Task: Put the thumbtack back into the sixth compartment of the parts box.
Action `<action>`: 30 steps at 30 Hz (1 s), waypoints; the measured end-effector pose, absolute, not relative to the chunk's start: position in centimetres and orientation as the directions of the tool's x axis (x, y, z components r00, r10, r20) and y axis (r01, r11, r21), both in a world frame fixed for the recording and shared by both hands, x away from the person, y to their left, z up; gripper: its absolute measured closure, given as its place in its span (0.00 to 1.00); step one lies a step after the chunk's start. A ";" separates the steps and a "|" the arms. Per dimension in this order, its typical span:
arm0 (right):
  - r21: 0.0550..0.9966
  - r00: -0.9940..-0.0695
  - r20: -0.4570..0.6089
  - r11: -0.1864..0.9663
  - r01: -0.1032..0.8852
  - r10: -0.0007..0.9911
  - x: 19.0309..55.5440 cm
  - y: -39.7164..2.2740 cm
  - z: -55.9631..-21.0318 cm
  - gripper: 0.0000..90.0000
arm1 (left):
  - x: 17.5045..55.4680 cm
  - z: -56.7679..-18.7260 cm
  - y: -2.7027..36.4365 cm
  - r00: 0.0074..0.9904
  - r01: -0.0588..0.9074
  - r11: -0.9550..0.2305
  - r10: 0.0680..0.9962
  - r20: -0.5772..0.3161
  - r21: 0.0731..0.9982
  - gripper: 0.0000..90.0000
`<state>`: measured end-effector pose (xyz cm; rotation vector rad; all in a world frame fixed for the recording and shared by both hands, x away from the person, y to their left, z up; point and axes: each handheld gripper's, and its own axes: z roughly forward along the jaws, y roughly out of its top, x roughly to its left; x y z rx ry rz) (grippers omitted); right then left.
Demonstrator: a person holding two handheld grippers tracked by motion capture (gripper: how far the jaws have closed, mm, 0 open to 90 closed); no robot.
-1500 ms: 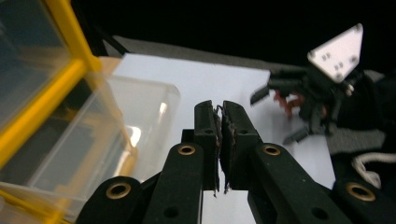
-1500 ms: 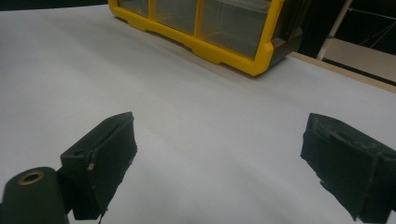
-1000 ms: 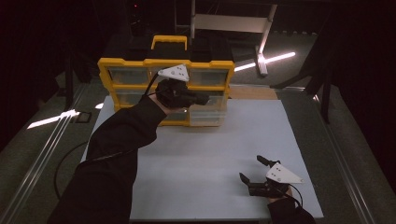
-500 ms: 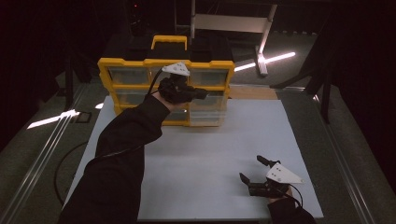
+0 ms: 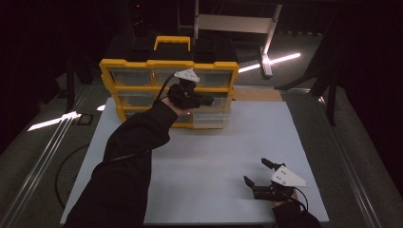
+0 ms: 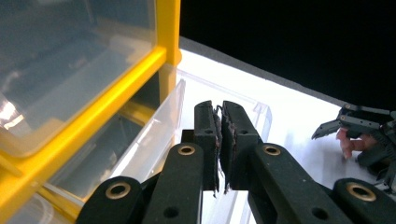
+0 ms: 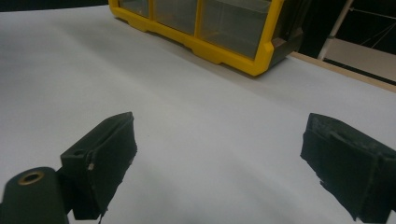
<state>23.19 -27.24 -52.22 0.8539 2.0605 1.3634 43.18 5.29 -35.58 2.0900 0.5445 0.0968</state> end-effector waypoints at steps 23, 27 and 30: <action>0.931 -0.665 -0.078 0.293 0.218 0.742 23.1 -27.3 -52.2 0.11 | 42.1 -35.7 6.1 0.899 0.347 -0.432 0.406 -0.164 0.833 0.34; 0.931 -0.665 -0.081 0.294 0.215 0.742 23.1 -27.3 -52.1 0.11 | 42.0 -35.5 6.8 0.908 0.348 -0.429 0.377 -0.185 0.833 0.17; 0.931 -0.665 -0.078 0.294 0.219 0.742 23.1 -27.2 -52.2 0.11 | 41.6 -35.2 7.3 0.911 0.340 -0.422 0.369 -0.184 0.840 0.09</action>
